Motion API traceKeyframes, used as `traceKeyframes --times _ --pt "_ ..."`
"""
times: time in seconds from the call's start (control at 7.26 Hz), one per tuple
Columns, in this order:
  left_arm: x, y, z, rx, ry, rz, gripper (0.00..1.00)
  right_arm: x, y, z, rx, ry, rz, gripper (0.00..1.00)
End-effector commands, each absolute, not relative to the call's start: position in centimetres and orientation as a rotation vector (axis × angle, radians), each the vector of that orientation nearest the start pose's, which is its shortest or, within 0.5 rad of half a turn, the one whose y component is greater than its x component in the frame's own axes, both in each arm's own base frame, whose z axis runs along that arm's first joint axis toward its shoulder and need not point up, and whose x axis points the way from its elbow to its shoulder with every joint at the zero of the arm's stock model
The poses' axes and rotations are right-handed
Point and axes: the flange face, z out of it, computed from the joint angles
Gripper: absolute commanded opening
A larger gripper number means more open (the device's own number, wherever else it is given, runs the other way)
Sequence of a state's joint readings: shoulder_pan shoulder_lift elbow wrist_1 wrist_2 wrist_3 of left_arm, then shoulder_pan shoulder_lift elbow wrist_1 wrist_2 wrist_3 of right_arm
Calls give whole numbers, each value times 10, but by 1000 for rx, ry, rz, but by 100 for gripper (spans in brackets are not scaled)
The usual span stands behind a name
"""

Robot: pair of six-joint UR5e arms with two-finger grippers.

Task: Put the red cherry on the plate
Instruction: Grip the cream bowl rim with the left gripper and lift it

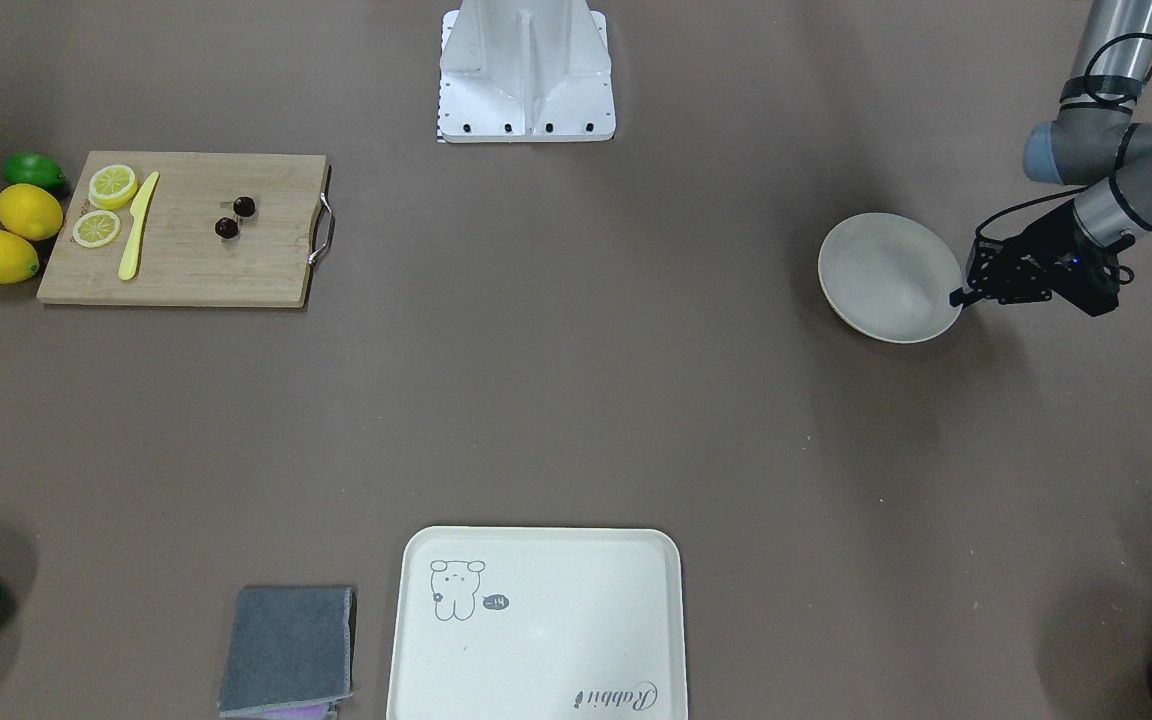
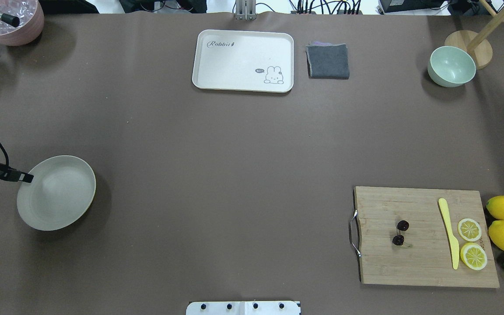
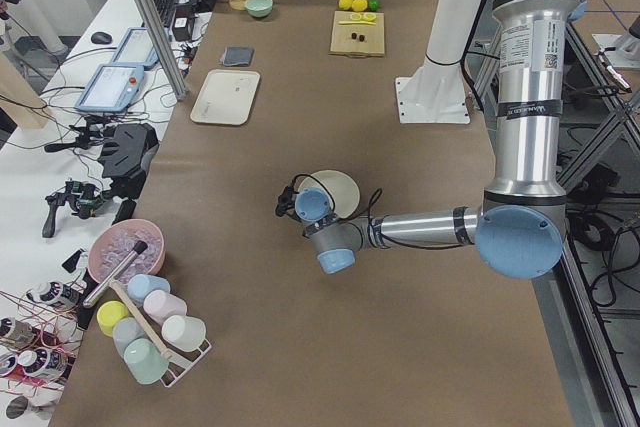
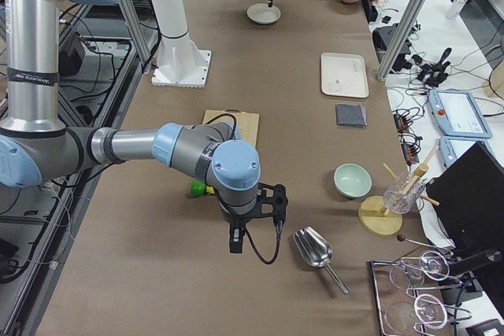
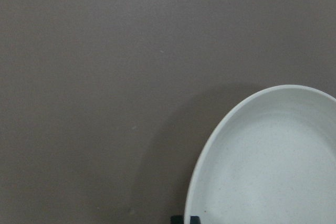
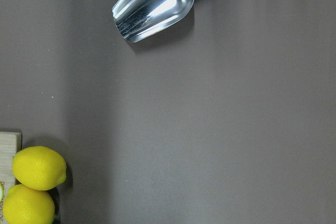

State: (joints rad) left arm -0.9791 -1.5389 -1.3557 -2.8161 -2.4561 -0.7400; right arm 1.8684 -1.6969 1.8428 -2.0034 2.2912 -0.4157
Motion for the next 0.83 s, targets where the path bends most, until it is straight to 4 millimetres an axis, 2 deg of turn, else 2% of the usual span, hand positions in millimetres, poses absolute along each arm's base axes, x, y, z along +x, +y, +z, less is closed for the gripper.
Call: traceKeyframes --times 0.0,0.14,0.28,0.69 --pt "212 -436 608 153 1274 327 0 184 -371 627 -7 -766 -9 100" --pt "204 -461 563 115 1291 299 0 184 -371 627 -7 -766 -9 100" --pt "205 -485 505 94 1285 269 0 184 -370 628 -7 -770 -8 100" --pt "228 -527 361 71 1263 243 0 184 -371 627 -8 -770 -6 100"
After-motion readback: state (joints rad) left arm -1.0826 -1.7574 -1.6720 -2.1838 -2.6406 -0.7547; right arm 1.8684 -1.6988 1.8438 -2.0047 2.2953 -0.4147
